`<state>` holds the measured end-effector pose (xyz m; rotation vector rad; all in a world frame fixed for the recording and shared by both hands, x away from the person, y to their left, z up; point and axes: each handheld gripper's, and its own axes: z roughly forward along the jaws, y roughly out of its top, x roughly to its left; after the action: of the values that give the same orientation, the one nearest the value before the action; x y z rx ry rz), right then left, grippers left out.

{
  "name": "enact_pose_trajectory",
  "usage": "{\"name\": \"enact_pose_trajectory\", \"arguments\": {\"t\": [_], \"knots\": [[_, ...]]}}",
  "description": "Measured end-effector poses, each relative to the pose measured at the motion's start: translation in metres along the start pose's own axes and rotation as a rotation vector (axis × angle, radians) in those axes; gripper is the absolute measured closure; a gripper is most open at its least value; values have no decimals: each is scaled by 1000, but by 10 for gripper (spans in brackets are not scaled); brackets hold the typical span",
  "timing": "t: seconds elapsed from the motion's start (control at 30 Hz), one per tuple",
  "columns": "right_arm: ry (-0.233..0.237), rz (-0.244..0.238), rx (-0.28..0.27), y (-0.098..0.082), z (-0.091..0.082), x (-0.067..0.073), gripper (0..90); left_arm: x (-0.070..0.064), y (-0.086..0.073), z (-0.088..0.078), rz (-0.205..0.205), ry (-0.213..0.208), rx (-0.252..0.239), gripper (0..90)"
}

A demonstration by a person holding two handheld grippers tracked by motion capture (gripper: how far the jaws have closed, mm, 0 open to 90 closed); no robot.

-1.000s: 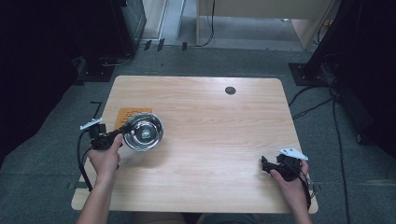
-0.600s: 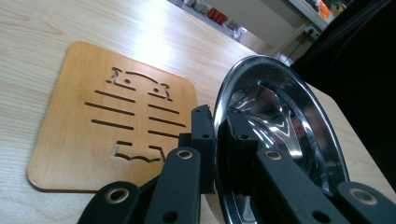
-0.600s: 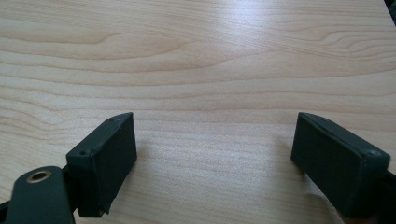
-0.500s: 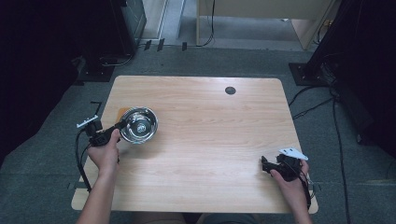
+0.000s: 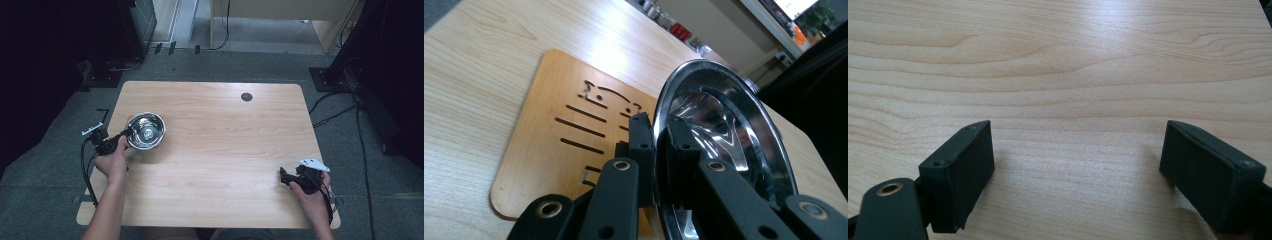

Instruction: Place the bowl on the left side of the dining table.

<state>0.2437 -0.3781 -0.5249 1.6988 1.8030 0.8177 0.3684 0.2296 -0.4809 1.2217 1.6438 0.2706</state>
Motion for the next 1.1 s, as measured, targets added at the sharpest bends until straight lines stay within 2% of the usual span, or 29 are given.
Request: {"name": "enact_pose_trajectory", "arguments": {"t": [0.23,0.3,0.6,0.87,1.1], "knots": [[0,0,0,0,0,0,136,6,1,8,-35,58,-26,847],[0,0,0,0,0,0,136,10,1,11,-58,71,-28,846],[0,0,0,0,0,0,136,19,0,22,-100,127,-38,846],[0,0,0,0,0,0,136,25,3,26,-153,136,-63,844],[0,0,0,0,0,0,136,24,5,30,-167,146,-69,832]]}}
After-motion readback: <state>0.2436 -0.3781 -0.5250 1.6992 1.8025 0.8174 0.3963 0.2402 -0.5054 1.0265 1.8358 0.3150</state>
